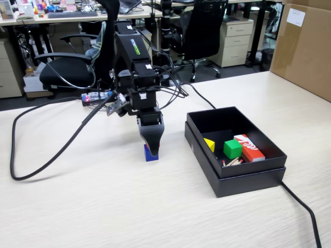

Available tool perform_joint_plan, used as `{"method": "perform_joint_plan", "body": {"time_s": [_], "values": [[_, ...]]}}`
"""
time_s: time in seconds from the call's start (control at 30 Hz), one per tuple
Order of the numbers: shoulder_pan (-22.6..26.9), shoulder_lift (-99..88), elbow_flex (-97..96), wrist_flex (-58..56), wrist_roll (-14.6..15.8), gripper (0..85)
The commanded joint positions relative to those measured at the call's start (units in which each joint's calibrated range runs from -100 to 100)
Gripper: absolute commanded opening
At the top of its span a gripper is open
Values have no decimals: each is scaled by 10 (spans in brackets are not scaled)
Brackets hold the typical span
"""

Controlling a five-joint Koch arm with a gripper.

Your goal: Put the red cube on top of the blue cube

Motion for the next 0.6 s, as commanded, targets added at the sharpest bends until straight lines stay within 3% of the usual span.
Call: {"method": "perform_joint_plan", "body": {"time_s": [0.0, 0.57], "values": [[0, -32, 37, 10, -1, 467], [7, -321, 12, -18, -4, 467]]}}
